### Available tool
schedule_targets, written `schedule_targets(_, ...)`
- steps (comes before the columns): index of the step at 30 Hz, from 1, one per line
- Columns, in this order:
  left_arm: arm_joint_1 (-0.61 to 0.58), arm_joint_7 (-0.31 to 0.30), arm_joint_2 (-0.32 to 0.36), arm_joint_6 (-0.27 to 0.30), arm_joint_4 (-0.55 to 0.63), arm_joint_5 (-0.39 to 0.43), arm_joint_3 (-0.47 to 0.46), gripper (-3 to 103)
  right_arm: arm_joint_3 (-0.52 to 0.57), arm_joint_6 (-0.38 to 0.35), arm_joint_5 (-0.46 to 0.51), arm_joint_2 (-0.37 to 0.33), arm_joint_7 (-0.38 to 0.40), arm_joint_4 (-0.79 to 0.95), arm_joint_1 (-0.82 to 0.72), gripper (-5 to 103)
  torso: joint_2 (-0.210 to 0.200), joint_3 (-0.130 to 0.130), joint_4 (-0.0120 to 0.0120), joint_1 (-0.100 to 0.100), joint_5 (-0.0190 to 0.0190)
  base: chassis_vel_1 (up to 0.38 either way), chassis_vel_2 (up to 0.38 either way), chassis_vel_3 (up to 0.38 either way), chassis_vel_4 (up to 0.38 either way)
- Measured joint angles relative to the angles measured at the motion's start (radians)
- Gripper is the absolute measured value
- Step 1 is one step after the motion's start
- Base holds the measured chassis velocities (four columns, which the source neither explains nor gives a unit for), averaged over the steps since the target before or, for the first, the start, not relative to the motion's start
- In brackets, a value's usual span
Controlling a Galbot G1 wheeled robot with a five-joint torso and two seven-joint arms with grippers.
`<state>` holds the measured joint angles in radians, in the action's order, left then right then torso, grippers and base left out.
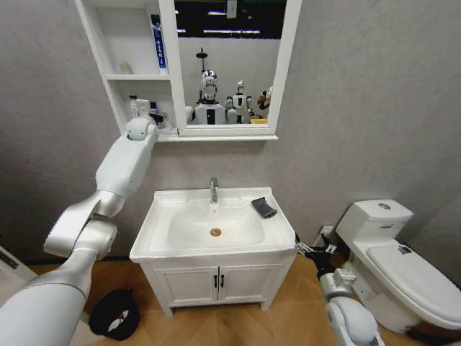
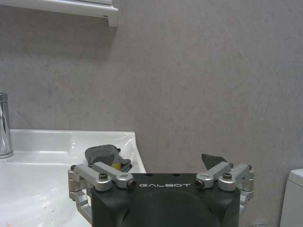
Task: Move facial cleanser and shampoo from washbasin to cabinet, then wipe washbasin with towel.
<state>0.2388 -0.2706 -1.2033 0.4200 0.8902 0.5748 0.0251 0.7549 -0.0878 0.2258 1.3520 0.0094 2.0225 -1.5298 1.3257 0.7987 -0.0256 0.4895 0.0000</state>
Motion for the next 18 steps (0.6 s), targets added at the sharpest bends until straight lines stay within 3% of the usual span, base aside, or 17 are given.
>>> schedule_targets(9, -0.051, -0.040, 0.053, 0.056, 0.134, 0.067, 0.001, 100, -0.001, 0.000, -0.002, -0.002, 0.004, -0.004, 0.003, 100, 0.000, 0.000, 0.0002, 0.000, 0.0000, 0.000, 0.000, 0.000, 0.000)
schedule_targets(13, -0.110, -0.078, 0.101, 0.083, 0.252, 0.120, -0.007, 100, -0.001, 0.000, -0.002, -0.005, 0.008, -0.008, 0.005, 100, 0.000, 0.000, 0.0001, 0.000, -0.0002, 0.000, 0.000, 0.000, 0.000)
schedule_targets(15, -0.169, -0.128, 0.153, 0.103, 0.383, 0.189, -0.019, 100, -0.001, -0.001, -0.002, -0.006, 0.010, -0.006, 0.005, 100, 0.000, 0.000, 0.0001, 0.000, -0.0001, 0.000, 0.000, 0.000, 0.000)
schedule_targets(16, -0.169, -0.128, 0.153, 0.103, 0.383, 0.189, -0.019, 100, -0.001, -0.001, -0.002, -0.006, 0.010, -0.006, 0.005, 100, 0.000, 0.000, 0.0001, 0.000, -0.0001, 0.000, 0.000, 0.000, 0.000)
schedule_targets(18, -0.243, -0.156, 0.203, 0.119, 0.515, 0.239, -0.046, 100, -0.005, -0.007, -0.001, -0.006, 0.016, 0.001, 0.004, 100, 0.000, 0.000, -0.0003, 0.000, 0.0002, 0.000, 0.000, 0.000, 0.000)
